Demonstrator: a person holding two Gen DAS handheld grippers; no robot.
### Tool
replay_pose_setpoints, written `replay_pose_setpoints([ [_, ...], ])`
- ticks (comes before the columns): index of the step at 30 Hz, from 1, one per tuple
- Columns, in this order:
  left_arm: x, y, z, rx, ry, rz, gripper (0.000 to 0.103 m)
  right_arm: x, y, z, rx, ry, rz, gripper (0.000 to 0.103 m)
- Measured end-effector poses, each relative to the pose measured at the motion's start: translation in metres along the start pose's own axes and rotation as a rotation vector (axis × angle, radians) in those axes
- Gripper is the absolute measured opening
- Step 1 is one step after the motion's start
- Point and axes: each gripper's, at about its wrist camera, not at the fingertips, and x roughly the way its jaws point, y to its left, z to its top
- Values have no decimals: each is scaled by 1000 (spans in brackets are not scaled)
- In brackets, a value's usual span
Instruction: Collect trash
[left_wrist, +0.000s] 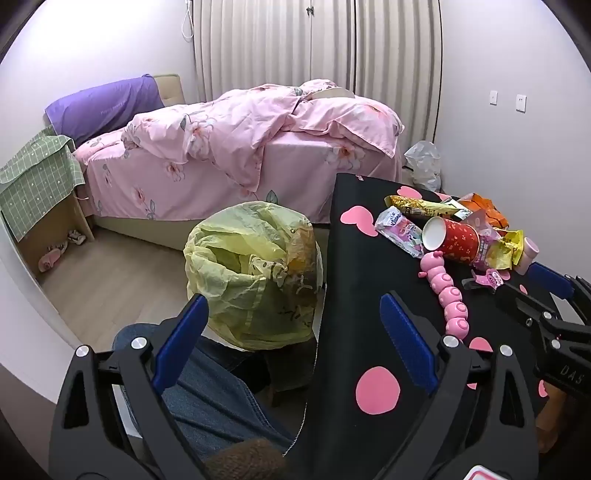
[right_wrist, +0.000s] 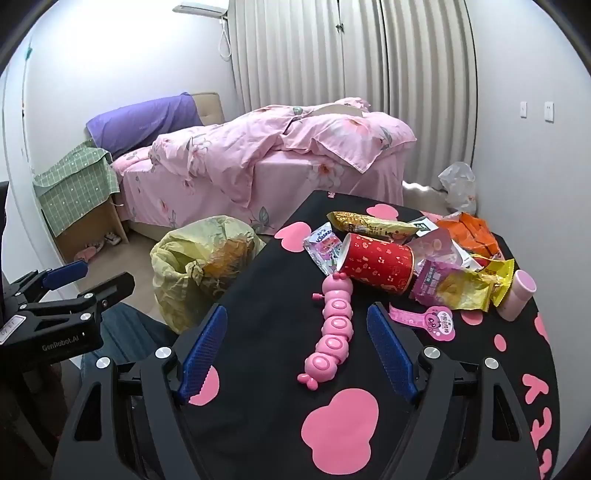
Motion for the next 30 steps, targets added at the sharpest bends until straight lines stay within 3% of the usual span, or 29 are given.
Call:
replay_pose_setpoints([
  [10, -1, 9, 1, -5, -25, 7, 89, 7, 6, 10, 11, -39, -9, 75],
  [30, 8, 6, 2, 5, -4, 39, 89, 20, 8, 12, 6, -17, -3, 75],
])
